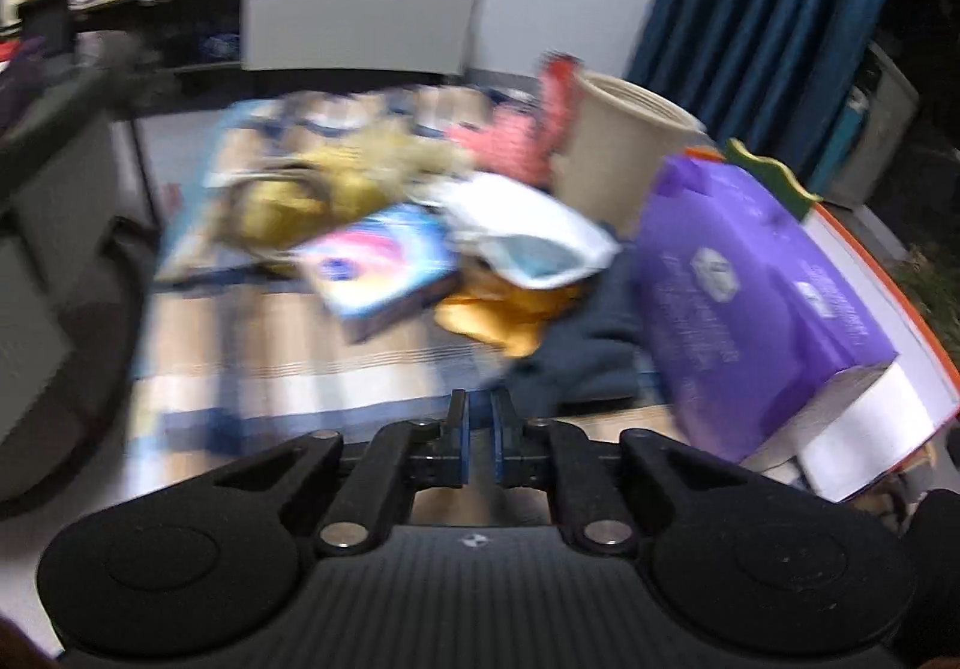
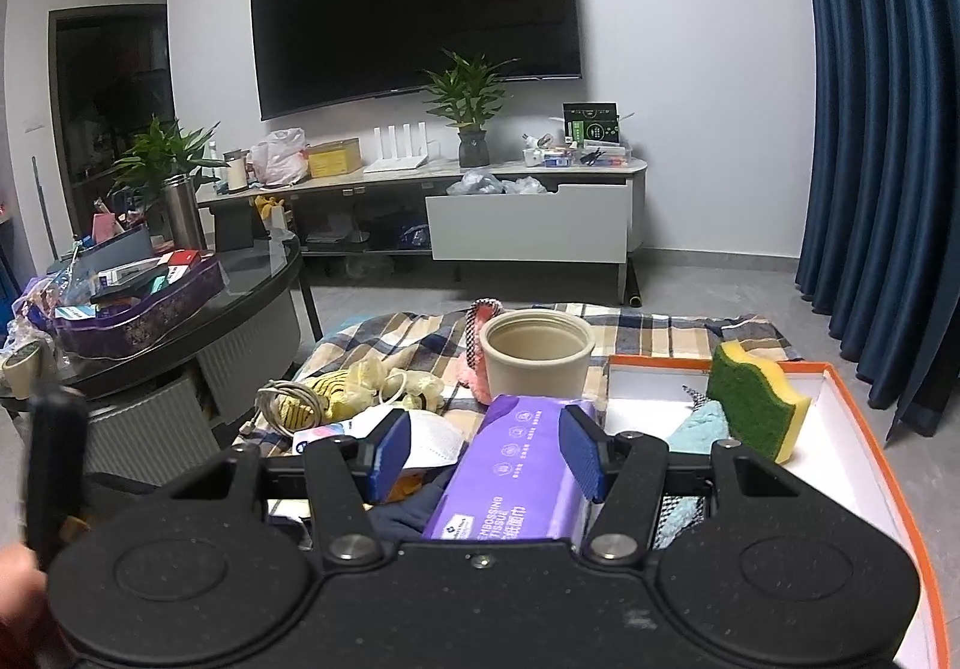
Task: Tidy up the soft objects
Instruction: 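Close the left tool on the white face mask and lift it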
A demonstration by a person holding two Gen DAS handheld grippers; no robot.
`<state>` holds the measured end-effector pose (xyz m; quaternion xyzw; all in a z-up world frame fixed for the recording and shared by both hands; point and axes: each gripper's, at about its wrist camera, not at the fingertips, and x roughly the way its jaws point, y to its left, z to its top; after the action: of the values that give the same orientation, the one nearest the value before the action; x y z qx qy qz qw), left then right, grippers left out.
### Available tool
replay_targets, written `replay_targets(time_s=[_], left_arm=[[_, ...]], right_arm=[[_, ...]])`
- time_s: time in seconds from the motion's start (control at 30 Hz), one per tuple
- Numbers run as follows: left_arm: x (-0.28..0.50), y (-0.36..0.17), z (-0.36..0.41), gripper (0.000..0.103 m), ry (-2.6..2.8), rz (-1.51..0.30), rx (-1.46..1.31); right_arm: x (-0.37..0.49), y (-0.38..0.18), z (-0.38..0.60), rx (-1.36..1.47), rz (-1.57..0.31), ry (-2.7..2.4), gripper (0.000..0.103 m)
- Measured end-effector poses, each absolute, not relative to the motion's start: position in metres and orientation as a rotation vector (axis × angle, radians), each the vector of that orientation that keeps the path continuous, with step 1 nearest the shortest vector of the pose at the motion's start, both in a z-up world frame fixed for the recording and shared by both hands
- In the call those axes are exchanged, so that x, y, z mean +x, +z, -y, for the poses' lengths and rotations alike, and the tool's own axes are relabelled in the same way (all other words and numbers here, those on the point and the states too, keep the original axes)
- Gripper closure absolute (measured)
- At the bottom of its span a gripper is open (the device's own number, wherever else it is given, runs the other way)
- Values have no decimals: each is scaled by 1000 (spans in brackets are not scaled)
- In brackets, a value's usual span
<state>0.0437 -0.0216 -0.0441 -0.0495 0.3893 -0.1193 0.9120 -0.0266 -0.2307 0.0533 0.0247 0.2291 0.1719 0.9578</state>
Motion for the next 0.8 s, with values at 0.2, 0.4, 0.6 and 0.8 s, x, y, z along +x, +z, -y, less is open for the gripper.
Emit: replay_targets(time_s=[0.2,0.4,0.6,0.8], left_arm=[[29,-38,-22,62,-152,-803,-182],[43,-25,3,4,-182,-752,-189],[88,-19,25,0,-176,-743,-273],[136,-35,29,0,-123,-845,-427]], right_arm=[[-24,51,217,46,-476,384,36],[-29,54,211,12,-458,389,35],[-31,53,222,16,-453,360,35],[-30,50,230,27,-452,347,35]])
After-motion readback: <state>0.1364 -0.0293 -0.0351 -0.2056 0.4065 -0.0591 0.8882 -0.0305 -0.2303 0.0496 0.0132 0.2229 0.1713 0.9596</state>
